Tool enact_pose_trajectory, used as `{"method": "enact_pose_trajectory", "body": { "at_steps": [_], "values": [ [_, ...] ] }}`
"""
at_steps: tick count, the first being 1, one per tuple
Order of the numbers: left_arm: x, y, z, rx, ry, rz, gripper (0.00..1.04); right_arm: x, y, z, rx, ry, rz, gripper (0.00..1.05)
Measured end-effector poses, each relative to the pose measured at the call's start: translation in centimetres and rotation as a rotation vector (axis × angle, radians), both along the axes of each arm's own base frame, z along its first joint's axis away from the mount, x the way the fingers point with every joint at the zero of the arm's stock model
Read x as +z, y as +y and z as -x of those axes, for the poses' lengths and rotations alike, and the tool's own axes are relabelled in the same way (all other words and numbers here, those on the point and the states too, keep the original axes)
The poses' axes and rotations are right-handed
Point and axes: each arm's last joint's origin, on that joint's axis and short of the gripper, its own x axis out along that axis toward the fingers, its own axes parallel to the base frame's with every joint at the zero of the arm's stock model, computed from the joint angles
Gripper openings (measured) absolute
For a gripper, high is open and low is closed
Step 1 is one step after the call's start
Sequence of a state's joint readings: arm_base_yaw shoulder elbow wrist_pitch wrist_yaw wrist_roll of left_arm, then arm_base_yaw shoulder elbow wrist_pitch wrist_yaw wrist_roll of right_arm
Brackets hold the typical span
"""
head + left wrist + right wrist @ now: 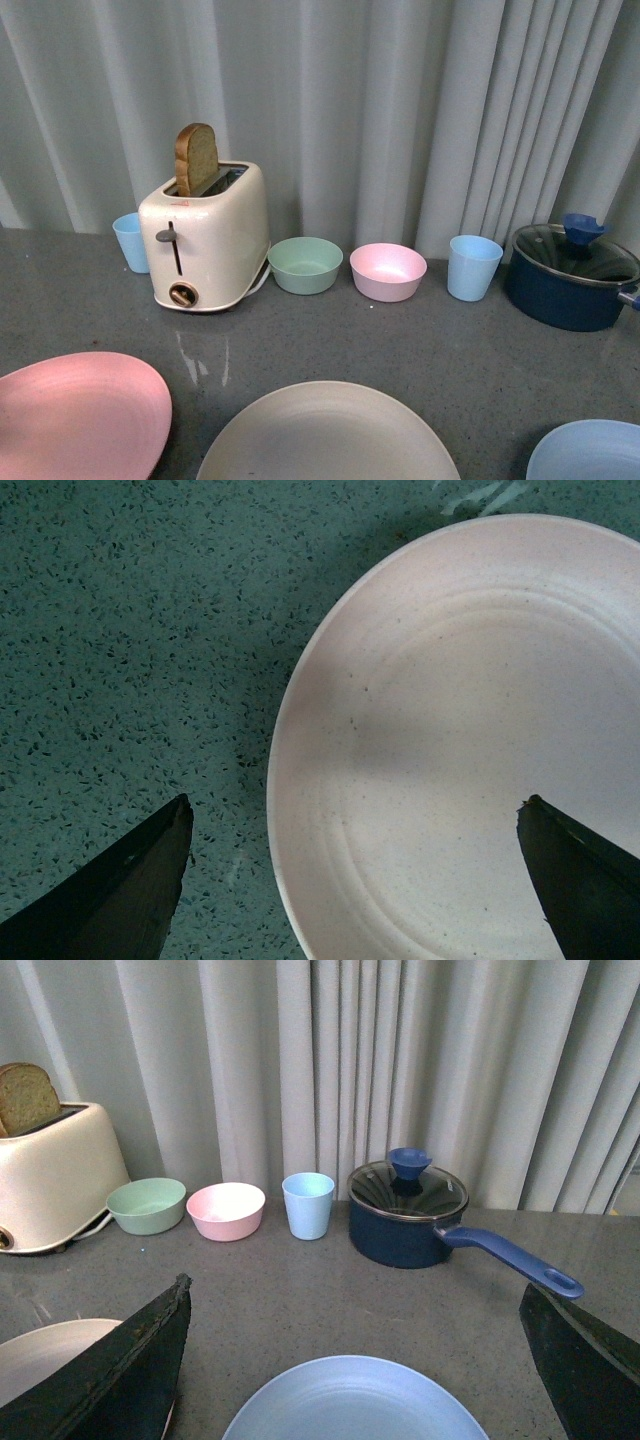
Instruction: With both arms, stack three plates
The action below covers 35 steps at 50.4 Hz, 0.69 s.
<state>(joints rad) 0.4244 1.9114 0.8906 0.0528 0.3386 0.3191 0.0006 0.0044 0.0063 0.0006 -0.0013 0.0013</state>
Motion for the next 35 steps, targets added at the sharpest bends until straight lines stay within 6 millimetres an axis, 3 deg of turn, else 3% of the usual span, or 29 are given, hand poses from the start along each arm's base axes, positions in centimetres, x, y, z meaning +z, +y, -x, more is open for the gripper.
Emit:
{"method": "enact_pose_trajectory", "body": {
  "at_steps": [21,35],
  "values": [
    [-1.1,1.0,0.1,0.03,0.046,-0.039,0.98,0.0,0.0,0.0,0.0,0.0,0.0,0.97],
    [-1.7,0.4,-0.2,0.031,0.067,-0.054,0.98,0.0,0.0,0.0,0.0,0.0,0.0,0.97]
  ]
}}
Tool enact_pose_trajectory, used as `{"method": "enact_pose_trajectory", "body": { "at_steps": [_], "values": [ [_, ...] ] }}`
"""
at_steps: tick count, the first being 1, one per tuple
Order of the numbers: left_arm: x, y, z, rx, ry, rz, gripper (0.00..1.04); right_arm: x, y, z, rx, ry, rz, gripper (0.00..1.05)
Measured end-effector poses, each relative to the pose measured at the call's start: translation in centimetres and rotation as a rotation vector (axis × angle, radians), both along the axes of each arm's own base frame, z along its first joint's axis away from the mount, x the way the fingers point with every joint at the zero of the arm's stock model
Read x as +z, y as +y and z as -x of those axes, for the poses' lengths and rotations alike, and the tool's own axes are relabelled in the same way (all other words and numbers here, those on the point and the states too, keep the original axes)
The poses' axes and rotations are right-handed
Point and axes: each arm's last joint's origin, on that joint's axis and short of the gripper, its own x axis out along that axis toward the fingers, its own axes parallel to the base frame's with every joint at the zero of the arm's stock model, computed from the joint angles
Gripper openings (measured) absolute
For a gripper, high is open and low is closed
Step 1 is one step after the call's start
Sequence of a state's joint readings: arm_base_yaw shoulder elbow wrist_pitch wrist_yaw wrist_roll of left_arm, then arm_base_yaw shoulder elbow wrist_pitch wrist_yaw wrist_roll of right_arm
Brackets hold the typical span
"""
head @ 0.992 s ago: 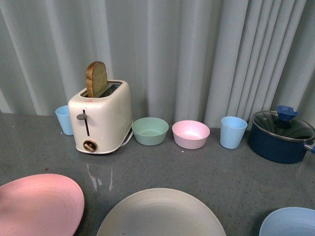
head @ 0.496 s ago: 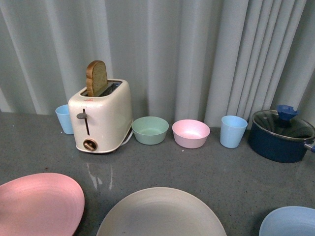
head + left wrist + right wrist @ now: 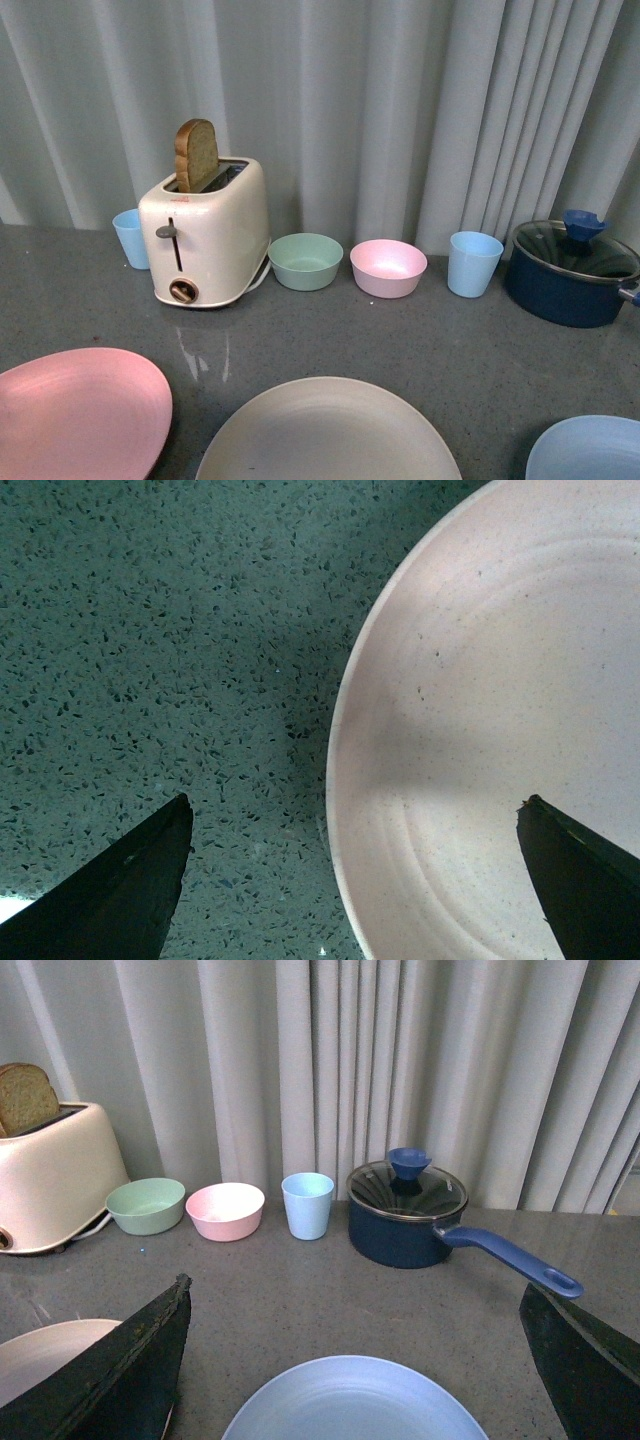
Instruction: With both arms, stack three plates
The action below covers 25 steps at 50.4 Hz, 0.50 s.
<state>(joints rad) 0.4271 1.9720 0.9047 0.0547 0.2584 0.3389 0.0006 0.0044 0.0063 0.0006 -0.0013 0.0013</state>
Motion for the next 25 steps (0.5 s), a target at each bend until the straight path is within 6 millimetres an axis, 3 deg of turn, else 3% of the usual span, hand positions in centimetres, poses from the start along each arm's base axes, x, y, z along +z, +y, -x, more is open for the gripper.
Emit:
{"method": "enact_pose_trajectory", "body": {
  "at_steps": [10,25],
  "values": [
    [-1.2,-1.1,-0.3,0.002,0.058,-0.001,0.98,0.0,0.0,0.0,0.0,0.0,0.0,0.97],
    [-1.4,-2.2,-1.6,0.017,0.081,-0.018,0.98,0.0,0.0,0.0,0.0,0.0,0.0,0.97]
  ]
}}
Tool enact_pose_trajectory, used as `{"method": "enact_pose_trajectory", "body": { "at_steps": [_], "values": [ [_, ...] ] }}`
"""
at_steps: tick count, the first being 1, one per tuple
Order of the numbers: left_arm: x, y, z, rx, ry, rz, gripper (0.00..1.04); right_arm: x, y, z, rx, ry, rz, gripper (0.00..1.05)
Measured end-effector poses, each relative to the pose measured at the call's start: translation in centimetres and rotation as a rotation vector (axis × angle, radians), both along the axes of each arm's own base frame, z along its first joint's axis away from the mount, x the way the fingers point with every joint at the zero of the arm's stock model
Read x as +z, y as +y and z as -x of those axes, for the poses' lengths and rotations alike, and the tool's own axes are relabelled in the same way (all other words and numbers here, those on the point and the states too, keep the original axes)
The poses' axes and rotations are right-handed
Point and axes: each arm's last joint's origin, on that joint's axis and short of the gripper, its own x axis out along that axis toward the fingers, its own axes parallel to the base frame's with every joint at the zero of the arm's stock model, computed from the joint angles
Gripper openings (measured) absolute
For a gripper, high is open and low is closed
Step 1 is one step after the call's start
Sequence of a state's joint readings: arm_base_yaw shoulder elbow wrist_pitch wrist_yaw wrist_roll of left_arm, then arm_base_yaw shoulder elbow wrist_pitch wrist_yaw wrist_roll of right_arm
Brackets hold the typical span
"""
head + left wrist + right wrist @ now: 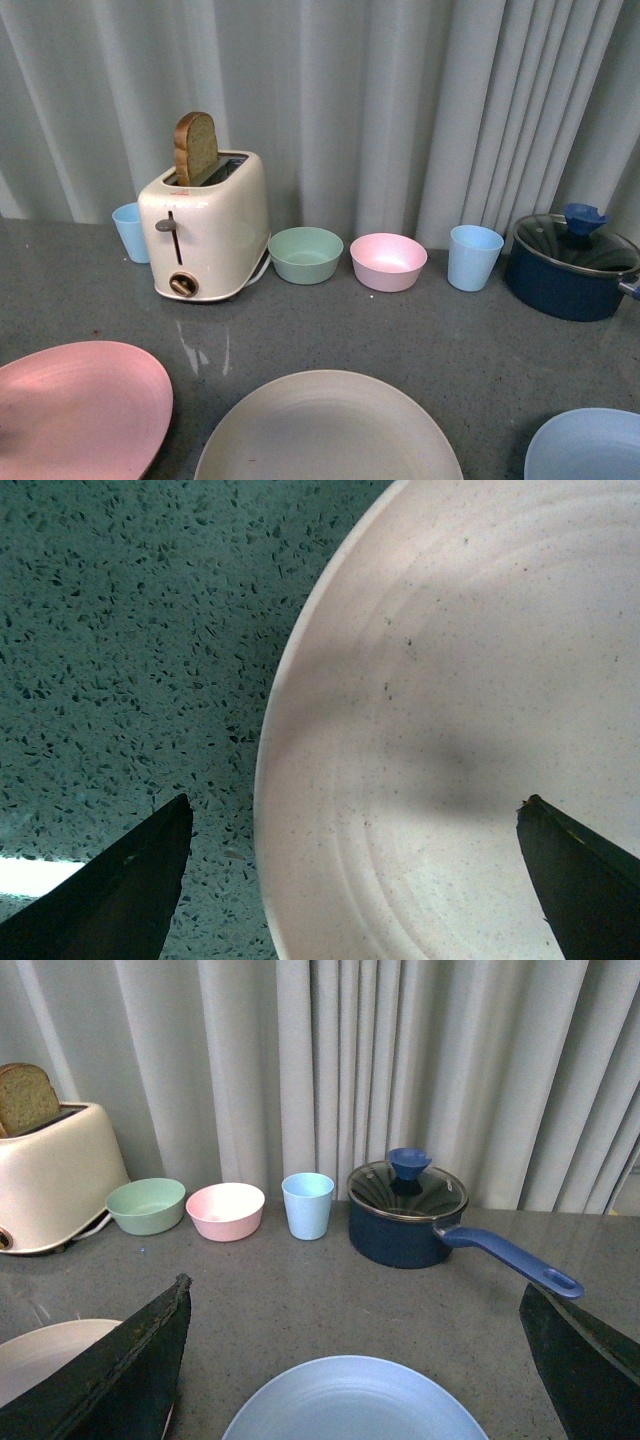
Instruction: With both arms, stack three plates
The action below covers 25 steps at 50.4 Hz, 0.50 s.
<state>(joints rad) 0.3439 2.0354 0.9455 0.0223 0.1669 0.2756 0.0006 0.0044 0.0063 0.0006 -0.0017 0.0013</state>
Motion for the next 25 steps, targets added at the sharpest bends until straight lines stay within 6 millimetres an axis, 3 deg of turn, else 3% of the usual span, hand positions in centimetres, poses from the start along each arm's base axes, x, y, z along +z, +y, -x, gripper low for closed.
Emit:
{"method": "enact_pose_trajectory", "body": {
  "at_steps": [25],
  "values": [
    [-0.39,-0.25,-0.07,0.021,0.051,-0.014,0.97,0.0,0.0,0.0,0.0,0.0,0.0,0.97]
  ]
}}
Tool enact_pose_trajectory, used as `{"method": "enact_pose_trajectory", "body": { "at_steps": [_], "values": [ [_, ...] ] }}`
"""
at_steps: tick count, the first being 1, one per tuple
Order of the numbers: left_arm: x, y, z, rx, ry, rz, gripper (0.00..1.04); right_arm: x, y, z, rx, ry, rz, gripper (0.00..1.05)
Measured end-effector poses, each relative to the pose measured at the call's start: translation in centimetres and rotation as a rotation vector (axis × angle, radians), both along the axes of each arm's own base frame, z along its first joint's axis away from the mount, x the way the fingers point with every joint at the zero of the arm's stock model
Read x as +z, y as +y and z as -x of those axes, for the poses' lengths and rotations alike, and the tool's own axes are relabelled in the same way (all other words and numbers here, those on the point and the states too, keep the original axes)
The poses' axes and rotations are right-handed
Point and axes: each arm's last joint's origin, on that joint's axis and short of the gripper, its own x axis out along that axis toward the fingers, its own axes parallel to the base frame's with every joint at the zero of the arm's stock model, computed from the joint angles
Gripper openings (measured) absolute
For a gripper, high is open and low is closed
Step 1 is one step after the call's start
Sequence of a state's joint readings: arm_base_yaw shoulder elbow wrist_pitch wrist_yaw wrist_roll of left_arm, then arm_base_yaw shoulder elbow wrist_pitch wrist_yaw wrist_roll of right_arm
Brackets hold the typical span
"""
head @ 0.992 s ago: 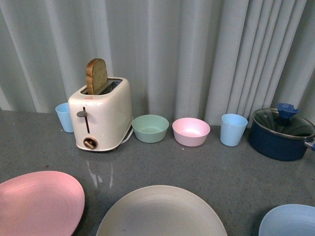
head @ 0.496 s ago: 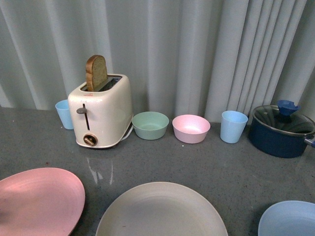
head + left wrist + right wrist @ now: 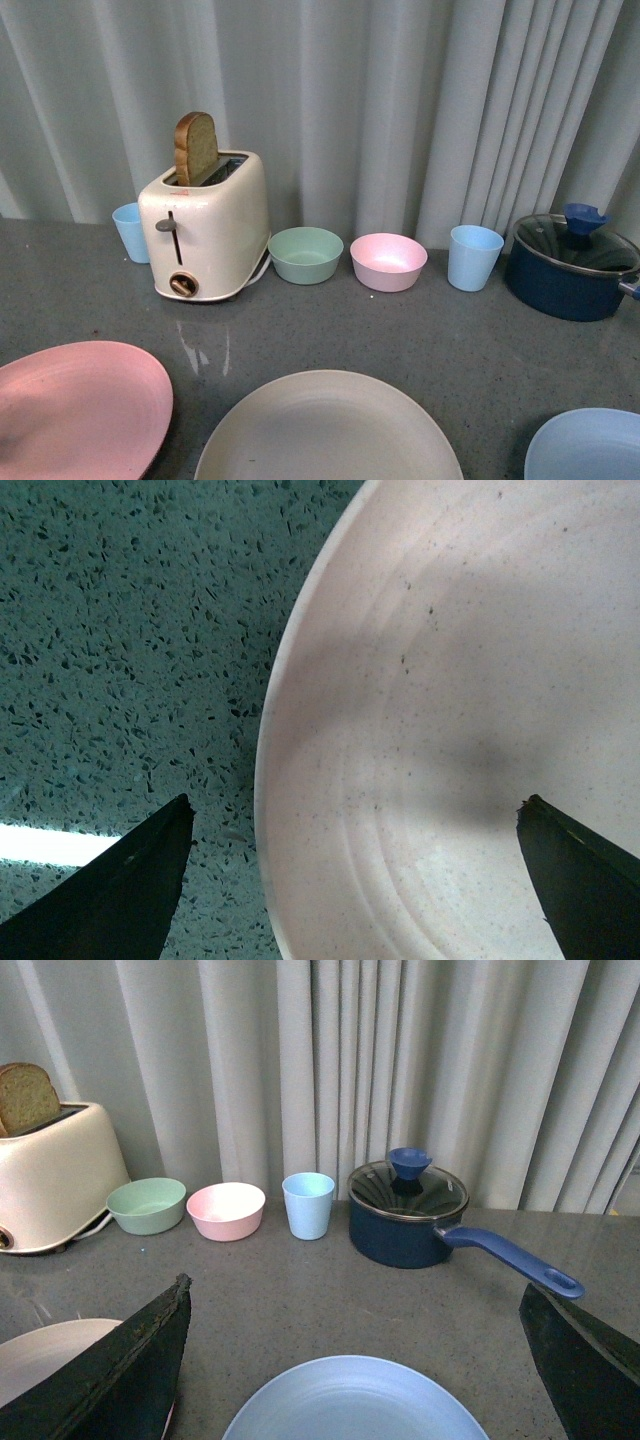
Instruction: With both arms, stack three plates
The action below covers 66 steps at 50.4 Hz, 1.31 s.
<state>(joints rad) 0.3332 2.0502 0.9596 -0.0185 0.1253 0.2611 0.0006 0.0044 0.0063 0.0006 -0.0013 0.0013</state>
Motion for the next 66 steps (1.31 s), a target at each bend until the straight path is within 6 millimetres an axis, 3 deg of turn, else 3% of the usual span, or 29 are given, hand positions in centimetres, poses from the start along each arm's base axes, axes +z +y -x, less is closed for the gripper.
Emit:
{"method": "enact_pose_trajectory", "body": {
  "at_steps": [7,16,27,41,55,60,66],
  "values": [
    [0.0,0.0,0.0,0.001,0.002,0.001,0.76,0.0,0.0,0.0,0.0,0.0,0.0,0.97],
    [0.1,0.2,0.0,0.003,0.018,0.001,0.37,0.0,0.0,0.0,0.0,0.0,0.0,0.97],
    [0.7,1.1,-0.2,0.026,0.035,0.019,0.03,0.0,0.0,0.0,0.0,0.0,0.0,0.97],
    [2.2,3.3,-0.3,0.068,0.028,0.064,0.03,0.0,0.0,0.0,0.0,0.0,0.0,0.97],
    [9.8,8.1,-0.7,0.136,-0.109,0.081,0.03,0.0,0.0,0.0,0.0,0.0,0.0,0.97],
    [11.9,8.3,-0.2,0.128,-0.146,0.104,0.03,0.0,0.0,0.0,0.0,0.0,0.0,0.97],
    [13.5,7.2,0.0,0.085,-0.178,0.14,0.03,0.0,0.0,0.0,0.0,0.0,0.0,0.97]
  ]
}}
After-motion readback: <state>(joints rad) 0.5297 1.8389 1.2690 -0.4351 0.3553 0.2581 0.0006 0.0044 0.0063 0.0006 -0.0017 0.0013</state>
